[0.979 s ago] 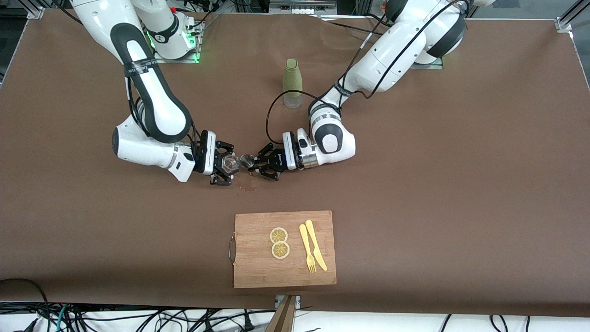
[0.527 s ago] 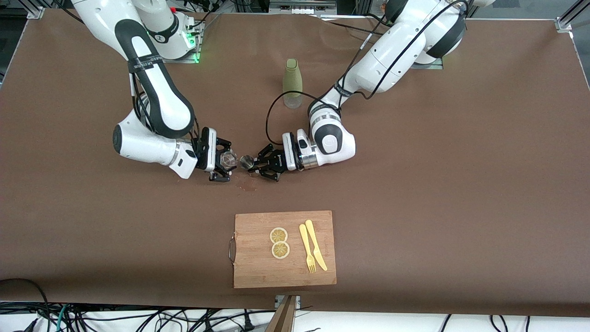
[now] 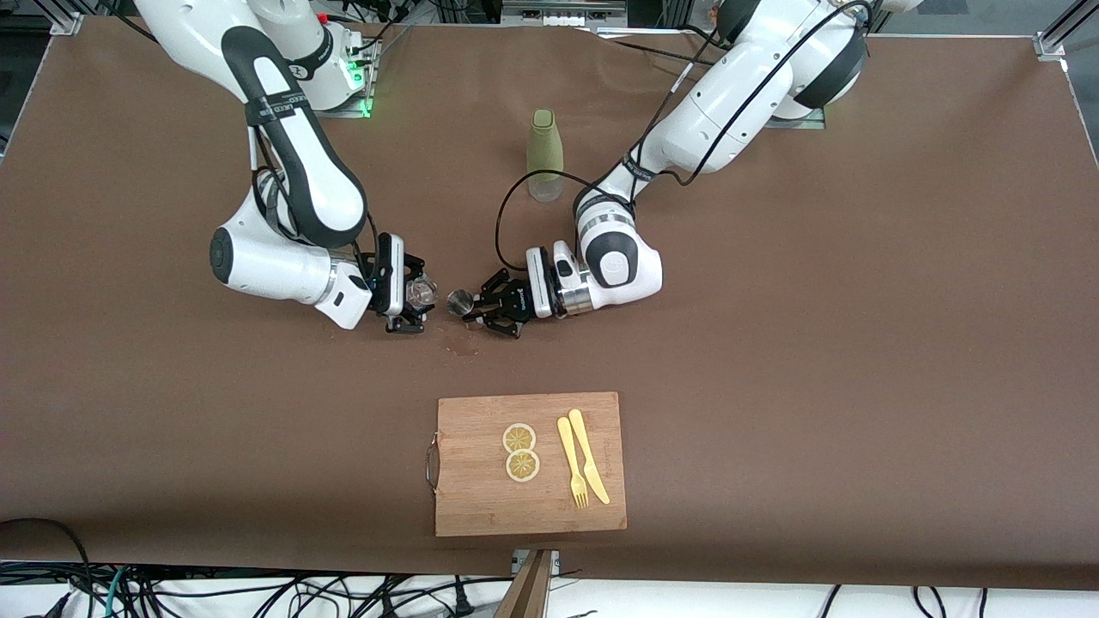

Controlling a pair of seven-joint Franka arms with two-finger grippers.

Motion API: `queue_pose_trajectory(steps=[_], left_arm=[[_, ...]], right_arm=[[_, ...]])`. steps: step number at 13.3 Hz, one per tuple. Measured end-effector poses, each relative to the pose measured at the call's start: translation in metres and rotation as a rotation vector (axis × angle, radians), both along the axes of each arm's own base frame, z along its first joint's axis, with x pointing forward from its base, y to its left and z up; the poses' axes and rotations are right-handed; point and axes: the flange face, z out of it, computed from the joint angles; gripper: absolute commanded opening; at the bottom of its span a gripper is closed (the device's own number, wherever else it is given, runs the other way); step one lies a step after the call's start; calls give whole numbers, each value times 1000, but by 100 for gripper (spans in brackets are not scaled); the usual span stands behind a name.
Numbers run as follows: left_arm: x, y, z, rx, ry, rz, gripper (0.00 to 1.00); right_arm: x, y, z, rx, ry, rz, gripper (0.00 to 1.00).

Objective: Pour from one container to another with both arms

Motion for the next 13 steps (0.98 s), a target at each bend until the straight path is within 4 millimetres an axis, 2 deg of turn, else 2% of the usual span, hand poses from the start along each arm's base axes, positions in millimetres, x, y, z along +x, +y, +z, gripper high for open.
queue_pose_trajectory(steps=[3, 13], left_arm=[[0, 0, 0, 3, 0, 1, 0], [1, 1, 0, 13, -5, 6, 0]], right_arm=[[-5, 11, 0, -37, 13, 12, 30], [-8, 23, 13, -137, 41, -17, 27]])
